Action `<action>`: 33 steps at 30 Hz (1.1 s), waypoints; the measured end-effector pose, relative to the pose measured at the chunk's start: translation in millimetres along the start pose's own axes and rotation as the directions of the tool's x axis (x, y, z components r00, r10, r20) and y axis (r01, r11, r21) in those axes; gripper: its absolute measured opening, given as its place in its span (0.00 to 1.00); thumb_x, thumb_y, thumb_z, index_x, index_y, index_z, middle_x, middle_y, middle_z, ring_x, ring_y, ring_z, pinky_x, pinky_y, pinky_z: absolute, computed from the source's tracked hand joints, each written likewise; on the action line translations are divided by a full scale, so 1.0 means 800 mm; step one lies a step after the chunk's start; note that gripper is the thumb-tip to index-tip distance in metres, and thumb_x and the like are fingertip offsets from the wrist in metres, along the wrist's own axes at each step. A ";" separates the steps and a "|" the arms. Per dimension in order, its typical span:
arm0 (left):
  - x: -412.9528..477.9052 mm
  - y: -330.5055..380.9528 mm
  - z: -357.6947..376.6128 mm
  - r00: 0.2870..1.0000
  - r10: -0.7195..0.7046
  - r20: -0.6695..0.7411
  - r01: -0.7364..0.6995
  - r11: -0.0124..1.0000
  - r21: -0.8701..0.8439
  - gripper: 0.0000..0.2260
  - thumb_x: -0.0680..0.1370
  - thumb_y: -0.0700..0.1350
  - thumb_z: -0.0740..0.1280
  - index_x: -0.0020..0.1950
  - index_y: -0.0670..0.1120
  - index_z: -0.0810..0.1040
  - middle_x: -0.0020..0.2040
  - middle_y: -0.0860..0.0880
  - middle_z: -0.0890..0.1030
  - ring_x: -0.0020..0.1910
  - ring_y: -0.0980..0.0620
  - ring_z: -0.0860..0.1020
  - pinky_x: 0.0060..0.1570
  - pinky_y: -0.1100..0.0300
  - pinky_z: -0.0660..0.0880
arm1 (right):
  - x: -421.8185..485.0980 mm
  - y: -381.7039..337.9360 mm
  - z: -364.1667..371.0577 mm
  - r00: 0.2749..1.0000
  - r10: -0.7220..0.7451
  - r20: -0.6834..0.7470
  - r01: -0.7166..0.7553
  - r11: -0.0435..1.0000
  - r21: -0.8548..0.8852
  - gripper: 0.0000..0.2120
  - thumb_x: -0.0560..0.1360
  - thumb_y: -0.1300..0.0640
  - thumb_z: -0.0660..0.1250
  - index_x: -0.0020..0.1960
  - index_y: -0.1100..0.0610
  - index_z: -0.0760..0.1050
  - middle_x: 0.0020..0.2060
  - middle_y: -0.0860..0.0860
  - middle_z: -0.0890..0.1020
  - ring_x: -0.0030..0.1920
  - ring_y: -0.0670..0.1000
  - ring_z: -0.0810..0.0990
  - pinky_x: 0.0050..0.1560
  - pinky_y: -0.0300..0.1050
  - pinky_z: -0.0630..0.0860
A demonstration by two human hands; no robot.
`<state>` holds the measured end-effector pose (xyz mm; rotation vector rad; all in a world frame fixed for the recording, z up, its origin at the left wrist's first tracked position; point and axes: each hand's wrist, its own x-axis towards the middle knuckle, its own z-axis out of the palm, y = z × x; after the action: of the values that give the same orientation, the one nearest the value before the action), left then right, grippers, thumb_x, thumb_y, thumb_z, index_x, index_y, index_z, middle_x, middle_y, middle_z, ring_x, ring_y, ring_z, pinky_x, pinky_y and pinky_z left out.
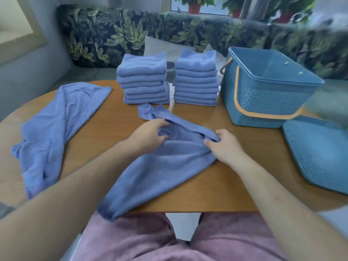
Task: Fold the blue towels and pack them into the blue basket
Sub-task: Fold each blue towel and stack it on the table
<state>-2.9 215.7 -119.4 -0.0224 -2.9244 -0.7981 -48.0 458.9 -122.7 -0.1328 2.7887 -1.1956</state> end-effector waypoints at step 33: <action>-0.030 -0.016 -0.050 0.848 -0.439 0.299 0.498 0.461 -0.735 0.11 0.70 0.39 0.66 0.48 0.47 0.84 0.51 0.51 0.80 0.48 0.51 0.76 0.43 0.58 0.72 | -0.040 -0.010 -0.001 0.958 0.269 0.101 -0.274 0.749 0.603 0.09 0.73 0.60 0.67 0.51 0.60 0.82 0.52 0.60 0.85 0.54 0.60 0.84 0.55 0.55 0.81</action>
<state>24.2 184.4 -94.1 0.7344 -2.3223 -2.1704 -16.4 457.9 -114.1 0.3140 2.1480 -1.9140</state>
